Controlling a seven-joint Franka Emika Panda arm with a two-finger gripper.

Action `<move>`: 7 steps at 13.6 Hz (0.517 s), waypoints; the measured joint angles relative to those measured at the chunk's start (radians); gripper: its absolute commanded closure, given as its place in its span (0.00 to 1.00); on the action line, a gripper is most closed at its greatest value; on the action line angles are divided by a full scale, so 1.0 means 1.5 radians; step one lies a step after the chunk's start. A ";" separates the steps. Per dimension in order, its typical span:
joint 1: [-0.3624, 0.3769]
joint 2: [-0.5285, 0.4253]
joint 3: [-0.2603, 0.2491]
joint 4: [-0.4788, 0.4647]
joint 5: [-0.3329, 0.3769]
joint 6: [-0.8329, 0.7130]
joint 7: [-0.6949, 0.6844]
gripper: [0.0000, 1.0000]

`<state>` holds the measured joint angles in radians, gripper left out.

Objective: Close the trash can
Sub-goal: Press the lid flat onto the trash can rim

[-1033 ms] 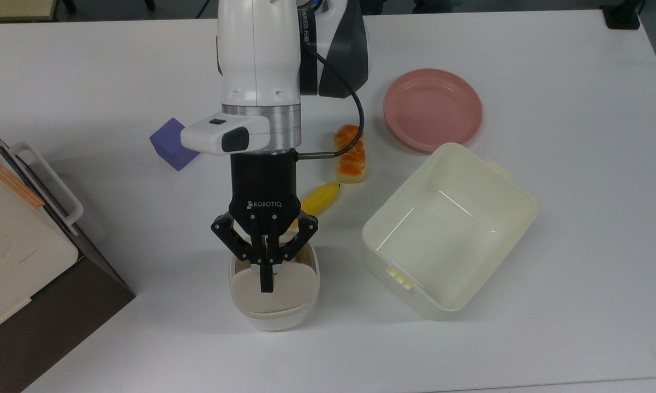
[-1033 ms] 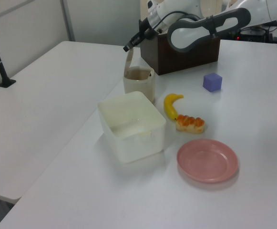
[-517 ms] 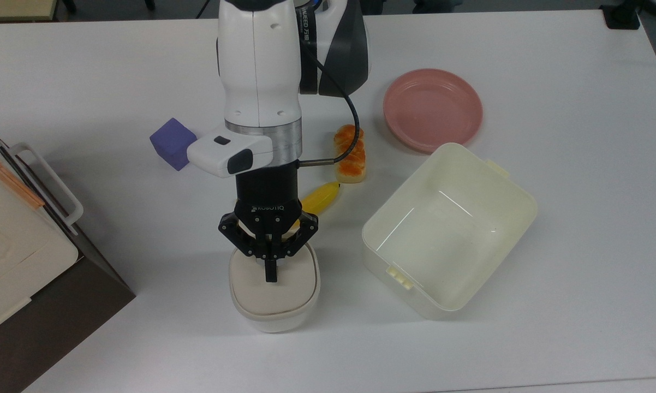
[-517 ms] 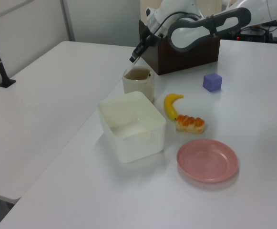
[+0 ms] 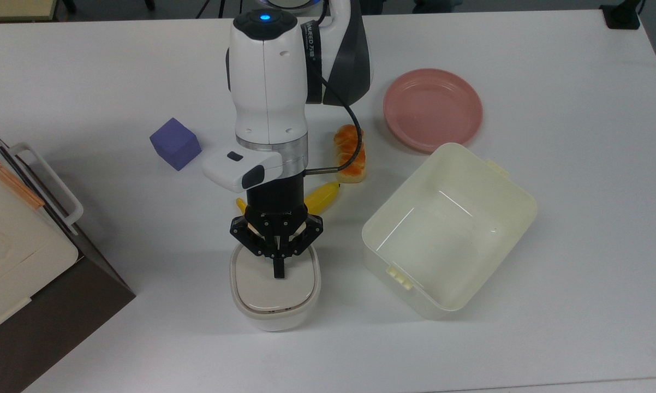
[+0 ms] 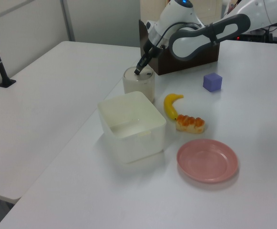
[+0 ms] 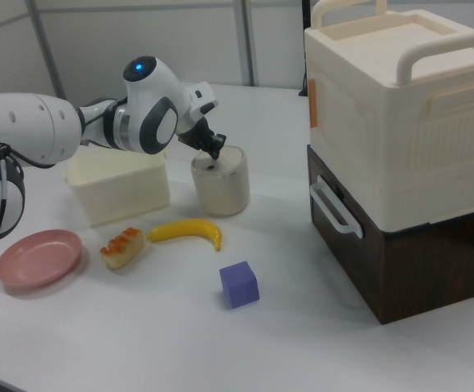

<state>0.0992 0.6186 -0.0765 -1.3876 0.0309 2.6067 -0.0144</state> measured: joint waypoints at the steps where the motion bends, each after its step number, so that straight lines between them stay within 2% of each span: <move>1: 0.001 -0.001 0.000 -0.003 -0.004 0.000 -0.001 1.00; 7: 0.007 -0.005 -0.001 -0.008 -0.011 0.000 -0.001 1.00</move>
<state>0.1090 0.6110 -0.0773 -1.3996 0.0147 2.6068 -0.0158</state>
